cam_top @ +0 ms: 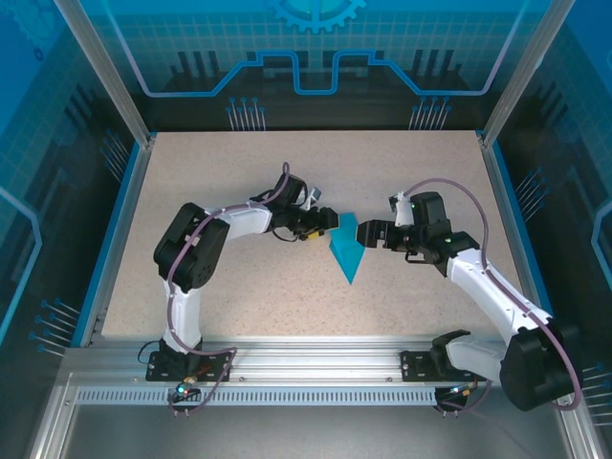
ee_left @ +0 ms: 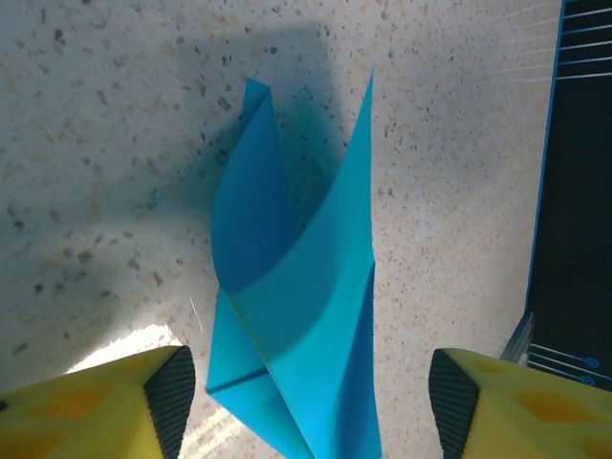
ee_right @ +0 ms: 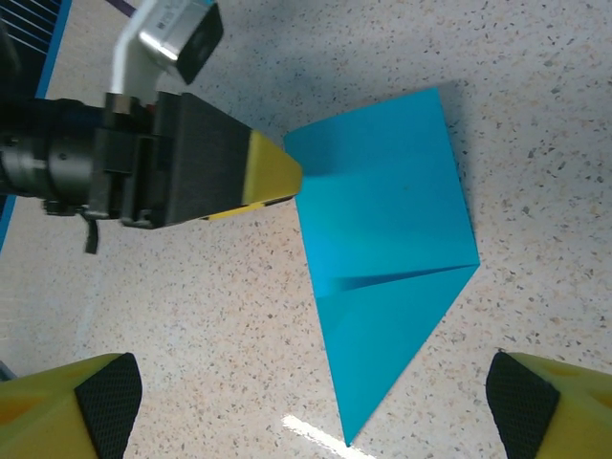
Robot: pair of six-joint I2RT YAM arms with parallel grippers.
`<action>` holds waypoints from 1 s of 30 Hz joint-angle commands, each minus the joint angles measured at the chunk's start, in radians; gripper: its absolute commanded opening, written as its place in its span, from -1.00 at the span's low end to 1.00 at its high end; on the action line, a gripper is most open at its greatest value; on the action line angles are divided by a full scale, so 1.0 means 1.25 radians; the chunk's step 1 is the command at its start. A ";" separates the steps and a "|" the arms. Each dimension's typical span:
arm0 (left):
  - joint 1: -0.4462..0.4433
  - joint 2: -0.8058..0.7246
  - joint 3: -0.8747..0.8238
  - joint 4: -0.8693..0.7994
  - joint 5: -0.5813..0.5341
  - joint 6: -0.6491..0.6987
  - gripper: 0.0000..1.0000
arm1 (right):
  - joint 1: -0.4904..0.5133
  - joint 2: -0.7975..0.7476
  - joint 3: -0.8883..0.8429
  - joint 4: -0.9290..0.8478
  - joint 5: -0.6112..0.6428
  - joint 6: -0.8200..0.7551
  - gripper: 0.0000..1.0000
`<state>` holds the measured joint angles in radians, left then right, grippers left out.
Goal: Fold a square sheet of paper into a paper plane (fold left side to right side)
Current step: Fold the wing for the fifth time at the center of the table.
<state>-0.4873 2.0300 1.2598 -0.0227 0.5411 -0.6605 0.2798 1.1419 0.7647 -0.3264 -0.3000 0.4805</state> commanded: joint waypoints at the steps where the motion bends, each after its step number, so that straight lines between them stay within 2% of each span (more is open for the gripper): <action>1: -0.003 0.024 0.030 0.027 0.026 0.002 0.19 | -0.020 -0.009 -0.014 0.018 -0.035 0.011 0.92; 6: 0.000 0.033 0.031 0.038 0.004 0.080 -0.16 | -0.035 0.001 -0.022 0.027 -0.072 0.013 0.99; 9: 0.003 0.034 0.027 0.057 0.013 0.100 -0.46 | -0.044 0.010 -0.025 0.031 -0.097 0.004 0.99; 15: 0.010 0.010 0.000 0.084 0.043 0.142 -0.88 | -0.063 0.046 -0.019 0.032 -0.135 -0.024 1.00; 17: 0.015 -0.009 -0.018 0.088 0.057 0.148 -0.94 | -0.074 0.062 -0.020 0.040 -0.147 -0.028 1.00; 23: 0.031 -0.103 -0.098 0.105 0.131 0.190 -1.00 | -0.113 0.147 -0.013 0.129 -0.283 -0.058 0.98; 26: 0.042 -0.144 -0.134 0.111 0.170 0.212 -1.00 | -0.115 0.196 -0.001 0.153 -0.306 -0.103 0.83; 30: 0.054 -0.172 -0.172 0.132 0.229 0.224 -1.00 | -0.117 0.262 -0.013 0.263 -0.352 -0.122 0.72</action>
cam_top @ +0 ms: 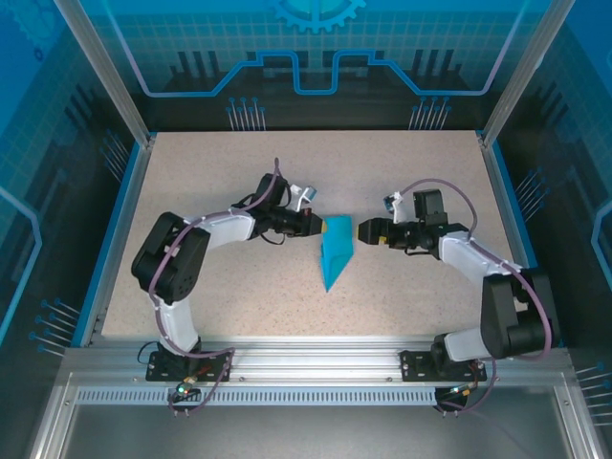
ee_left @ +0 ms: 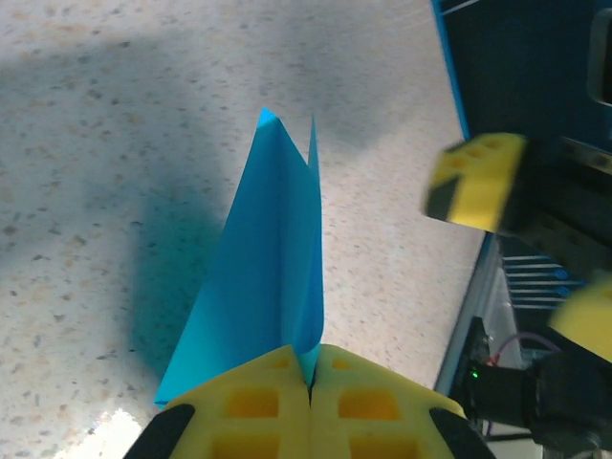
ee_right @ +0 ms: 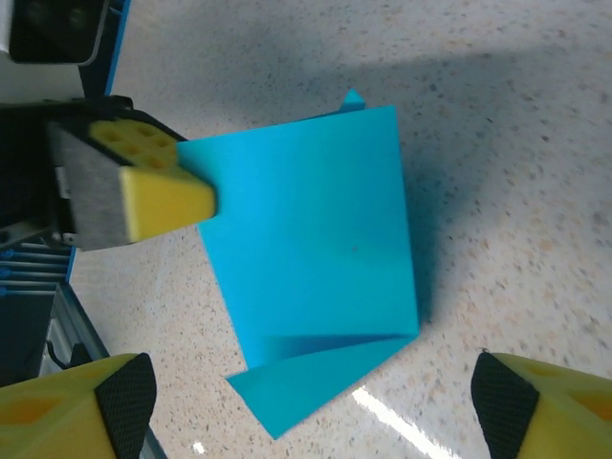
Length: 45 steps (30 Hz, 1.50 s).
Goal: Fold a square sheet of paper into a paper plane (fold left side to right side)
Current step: Fold the wing for the fifth time at the center of the table.
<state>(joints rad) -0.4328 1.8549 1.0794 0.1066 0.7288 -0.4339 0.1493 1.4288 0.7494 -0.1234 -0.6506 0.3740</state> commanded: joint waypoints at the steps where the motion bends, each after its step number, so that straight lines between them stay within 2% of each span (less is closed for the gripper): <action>1: 0.011 -0.035 -0.033 0.033 0.088 0.045 -1.00 | -0.014 0.048 -0.004 0.126 -0.081 -0.037 0.71; 8: 0.011 -0.039 -0.044 0.042 0.129 0.054 -1.00 | -0.014 0.171 -0.001 0.247 -0.161 -0.040 0.65; 14: 0.010 -0.024 -0.039 0.051 0.142 0.049 -1.00 | -0.011 0.235 0.010 0.277 -0.219 -0.022 0.42; 20: 0.010 -0.013 -0.037 0.042 0.135 0.053 -1.00 | -0.010 0.239 0.007 0.269 -0.248 -0.020 0.13; 26: 0.011 -0.003 -0.034 0.030 0.122 0.059 -1.00 | -0.010 0.203 0.016 0.207 -0.229 -0.050 -0.26; 31: 0.010 0.001 -0.031 0.011 0.112 0.072 -1.00 | -0.016 0.182 0.024 0.155 -0.204 -0.071 -0.44; 38: 0.010 0.011 -0.025 -0.001 0.101 0.083 -1.00 | -0.016 0.169 0.031 0.113 -0.190 -0.075 -0.83; 42: 0.011 -0.014 -0.022 -0.024 0.057 0.100 -0.43 | -0.015 0.163 0.052 0.037 -0.161 -0.066 -0.98; 45: 0.010 -0.046 -0.010 -0.072 0.008 0.126 -0.24 | -0.007 0.167 0.073 -0.028 -0.137 -0.051 -0.99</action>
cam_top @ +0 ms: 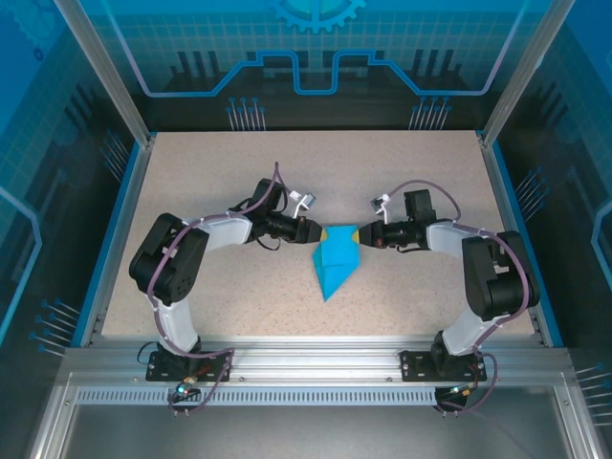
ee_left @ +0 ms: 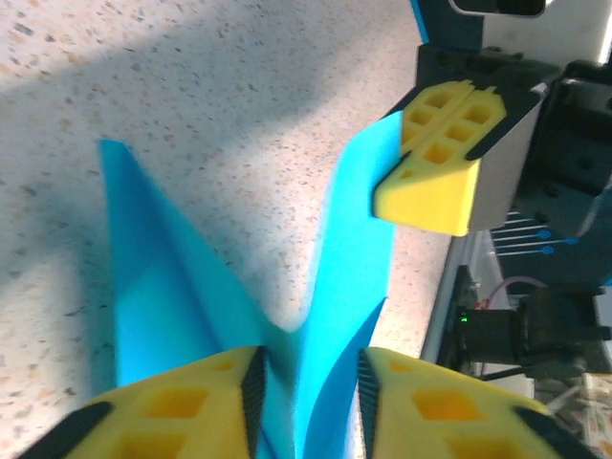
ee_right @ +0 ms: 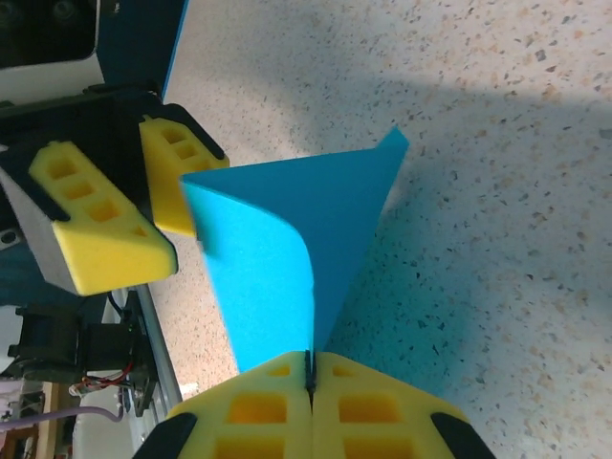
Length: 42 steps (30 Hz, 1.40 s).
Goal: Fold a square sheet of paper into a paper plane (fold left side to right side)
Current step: Fold the wing for the fifth time at the center of the table.
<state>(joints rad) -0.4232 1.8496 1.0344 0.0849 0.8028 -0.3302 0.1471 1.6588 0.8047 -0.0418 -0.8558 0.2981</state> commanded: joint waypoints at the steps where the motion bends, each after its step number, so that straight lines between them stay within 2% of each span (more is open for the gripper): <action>1: 0.002 -0.054 0.029 -0.067 -0.066 0.050 -0.20 | -0.001 -0.018 0.030 -0.104 0.039 0.020 -0.99; 5: -0.020 -0.134 0.041 -0.166 -0.182 0.112 -0.13 | 0.001 -0.015 0.029 -0.107 0.074 0.111 -0.99; 10: -0.102 -0.213 0.058 -0.310 -0.329 0.199 -0.12 | 0.013 -0.004 0.054 -0.119 0.106 0.221 -0.98; 15: -0.238 -0.252 0.046 -0.392 -0.482 0.227 -0.08 | 0.027 0.026 0.113 -0.147 0.142 0.314 -0.99; 20: -0.333 -0.224 0.041 -0.397 -0.559 0.199 0.03 | 0.054 0.077 0.171 -0.172 0.165 0.349 -0.99; 24: -0.371 -0.172 0.061 -0.400 -0.607 0.190 0.10 | 0.075 0.114 0.212 -0.189 0.181 0.371 -1.00; 29: -0.410 -0.104 0.100 -0.428 -0.714 0.196 0.17 | 0.091 0.135 0.237 -0.186 0.191 0.404 -0.99; 35: -0.425 -0.046 0.126 -0.446 -0.848 0.188 0.18 | 0.097 0.145 0.245 -0.198 0.196 0.407 -1.00; 42: -0.437 0.016 0.157 -0.472 -0.938 0.183 0.17 | 0.104 0.153 0.248 -0.200 0.195 0.404 -0.99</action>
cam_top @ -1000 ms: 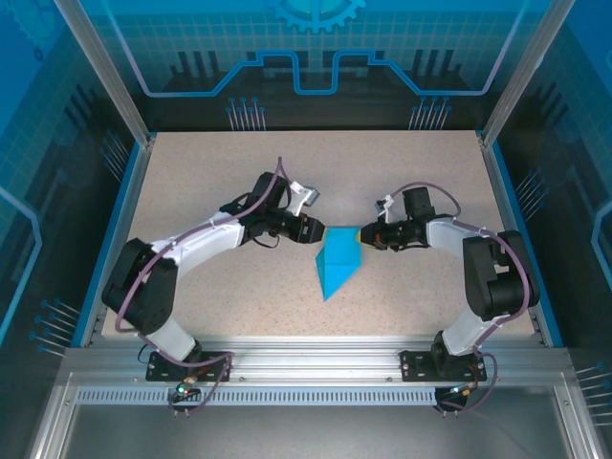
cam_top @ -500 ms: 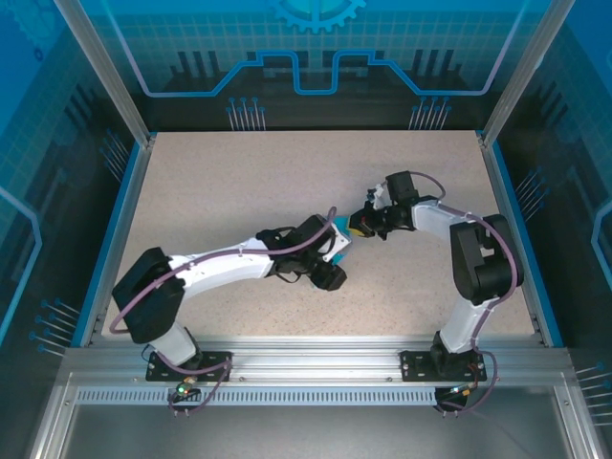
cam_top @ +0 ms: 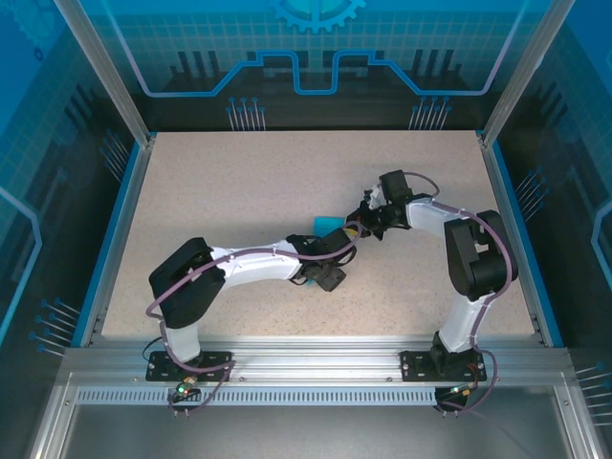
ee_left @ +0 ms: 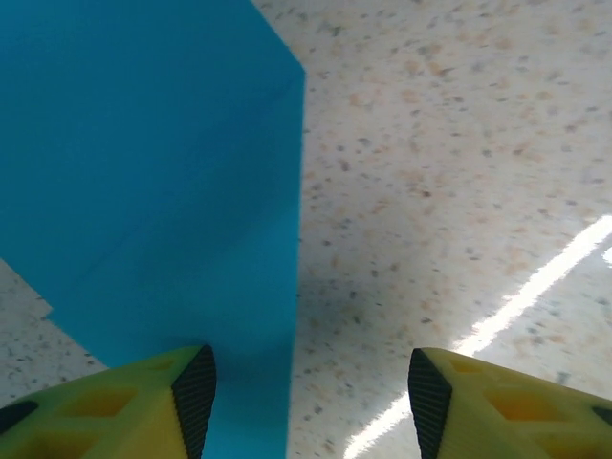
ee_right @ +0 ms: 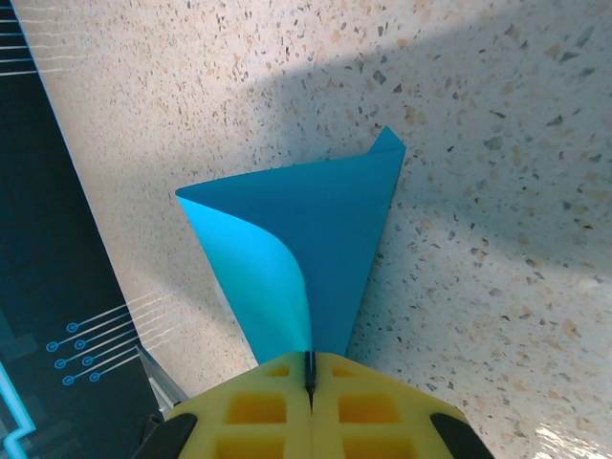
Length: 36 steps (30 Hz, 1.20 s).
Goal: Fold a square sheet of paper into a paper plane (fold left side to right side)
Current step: Fold the wing for the fifth time at the center of the table.
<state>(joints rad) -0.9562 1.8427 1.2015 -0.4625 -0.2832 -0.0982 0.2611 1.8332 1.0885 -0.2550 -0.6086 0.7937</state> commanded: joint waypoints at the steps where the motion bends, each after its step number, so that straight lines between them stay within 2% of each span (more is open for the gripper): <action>1: -0.011 0.026 0.025 -0.034 -0.074 -0.004 0.15 | 0.014 0.014 0.022 -0.032 -0.003 0.006 -0.99; 6: -0.011 0.040 0.025 -0.033 -0.104 -0.017 0.02 | 0.015 0.016 0.021 -0.033 -0.005 0.003 -1.00; 16: -0.012 0.043 0.016 -0.019 -0.093 -0.024 -0.49 | 0.018 0.022 0.027 -0.050 0.002 -0.011 -1.00; 23: -0.012 0.045 0.011 -0.004 -0.065 -0.027 -0.68 | 0.018 0.028 0.031 -0.060 0.005 -0.023 -0.99; 27: -0.006 0.038 0.011 0.001 -0.031 -0.028 -0.77 | 0.012 0.021 0.041 -0.082 0.005 -0.060 -0.90; 28: -0.001 0.033 0.011 0.003 -0.012 -0.030 -0.79 | 0.007 0.012 0.040 -0.088 0.012 -0.071 -0.87; 33: 0.040 0.005 0.006 0.014 0.114 -0.043 -0.80 | -0.037 -0.095 -0.012 -0.080 0.079 -0.112 -0.26; 36: 0.074 -0.003 0.004 0.028 0.201 -0.057 -0.80 | -0.066 -0.170 -0.055 -0.084 0.134 -0.142 0.01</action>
<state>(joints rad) -0.8978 1.8820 1.2037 -0.4519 -0.1764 -0.1356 0.2161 1.7195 1.0550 -0.3336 -0.5175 0.6685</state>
